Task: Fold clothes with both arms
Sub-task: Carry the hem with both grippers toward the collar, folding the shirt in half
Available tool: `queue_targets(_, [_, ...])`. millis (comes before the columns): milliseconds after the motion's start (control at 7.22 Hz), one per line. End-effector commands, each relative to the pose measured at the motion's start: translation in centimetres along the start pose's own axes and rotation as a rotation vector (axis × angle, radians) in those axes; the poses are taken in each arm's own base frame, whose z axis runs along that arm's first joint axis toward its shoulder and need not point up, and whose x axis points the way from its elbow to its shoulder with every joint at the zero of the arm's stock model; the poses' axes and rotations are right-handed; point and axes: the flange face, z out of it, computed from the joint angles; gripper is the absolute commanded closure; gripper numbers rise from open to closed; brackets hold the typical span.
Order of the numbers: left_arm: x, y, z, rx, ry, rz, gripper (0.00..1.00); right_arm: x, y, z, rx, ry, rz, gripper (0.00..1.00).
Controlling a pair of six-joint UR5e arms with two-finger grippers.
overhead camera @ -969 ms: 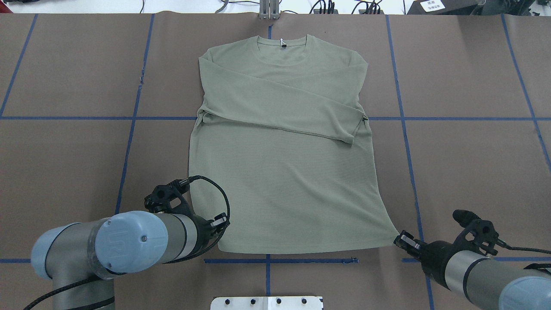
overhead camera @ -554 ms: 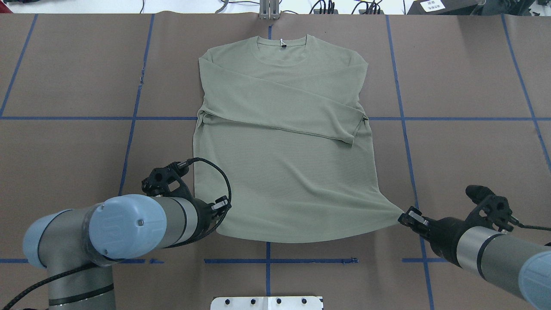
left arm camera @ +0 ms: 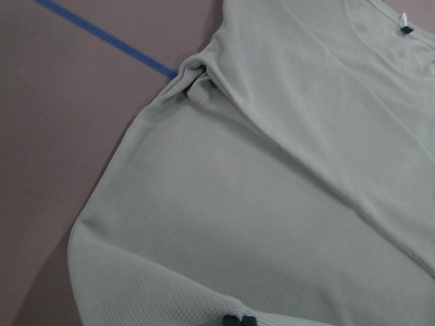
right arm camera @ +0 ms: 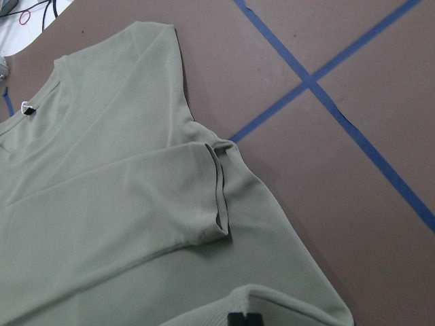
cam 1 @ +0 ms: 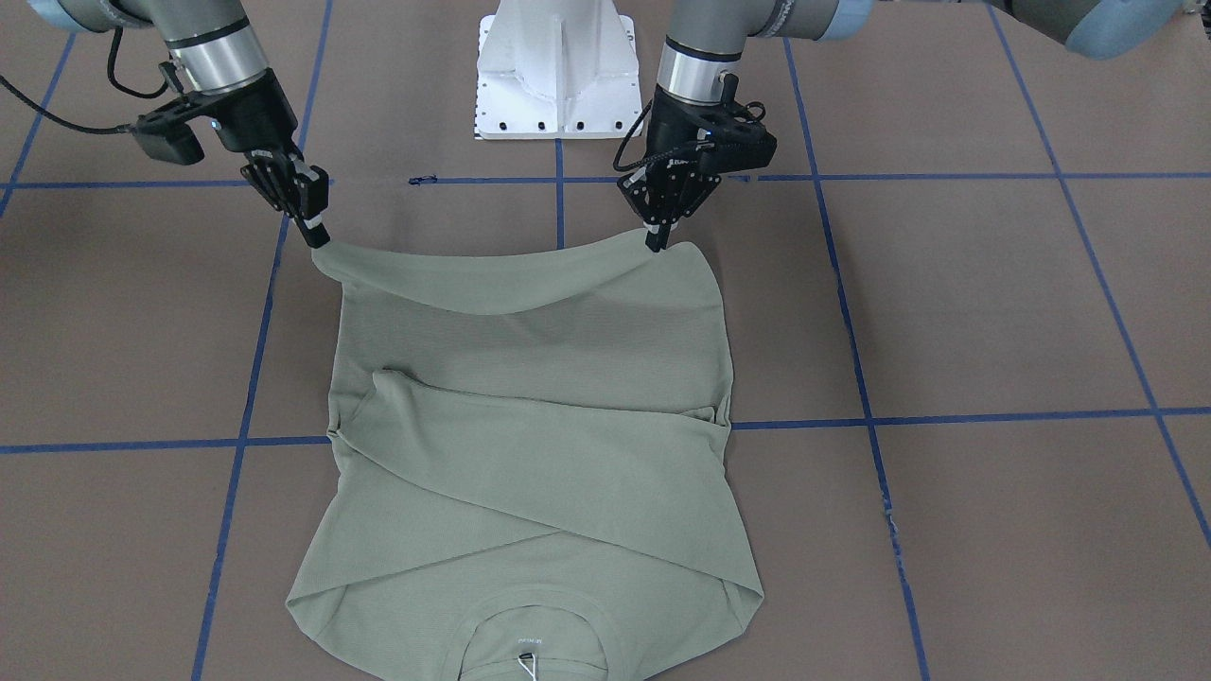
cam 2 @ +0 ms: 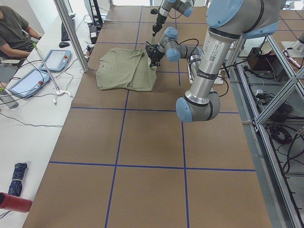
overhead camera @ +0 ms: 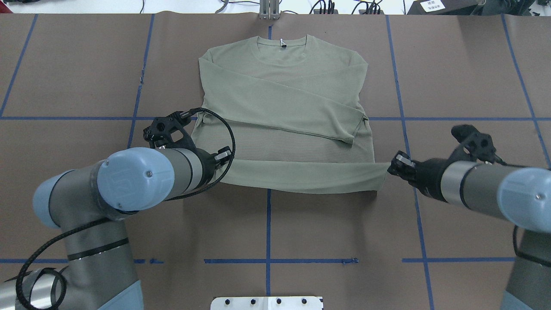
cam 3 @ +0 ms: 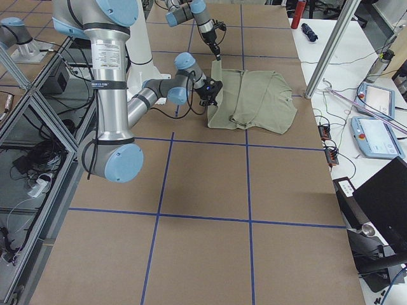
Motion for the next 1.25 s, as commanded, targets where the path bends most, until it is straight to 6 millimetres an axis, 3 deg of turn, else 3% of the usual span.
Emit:
queue_targets(0, [2.1, -5.7, 3.5, 0.101, 0.004, 0.024, 1.00, -4.3, -7.5, 5.5, 0.089, 0.103, -0.070, 1.00])
queue_targets(277, [3.3, -13.0, 8.3, 0.192, 0.019, 0.038, 1.00, -8.7, -14.5, 11.8, 0.163, 0.184, -0.089, 1.00])
queue_targets(415, [4.8, -15.5, 10.9, 0.254, 0.040, 0.028, 1.00, -9.4, -16.8, 14.3, 0.176, 0.235, -0.114, 1.00])
queue_targets(554, [5.8, -16.5, 13.2, 0.310, 0.033, 0.027, 1.00, -11.7, -18.6, 15.6, 0.192, 0.253, -0.105, 1.00])
queue_targets(692, [5.8, -17.1, 14.1, 0.324, 0.046, 0.056, 1.00, -13.7, -19.0, 17.3, 0.198, 0.275, -0.101, 1.00])
queue_targets(831, [5.3, -17.7, 15.3, 0.341, 0.048, 0.058, 1.00, -13.9, -19.5, 19.0, 0.200, 0.263, -0.104, 1.00])
queue_targets(969, [5.3, -18.9, 16.4, 0.366, 0.057, 0.072, 1.00, -12.8, -20.3, 20.7, 0.206, 0.242, -0.108, 1.00])
queue_targets(1108, [5.2, -19.4, 17.1, 0.372, 0.057, 0.077, 1.00, -13.1, -20.3, 20.9, 0.206, 0.239, -0.108, 1.00])
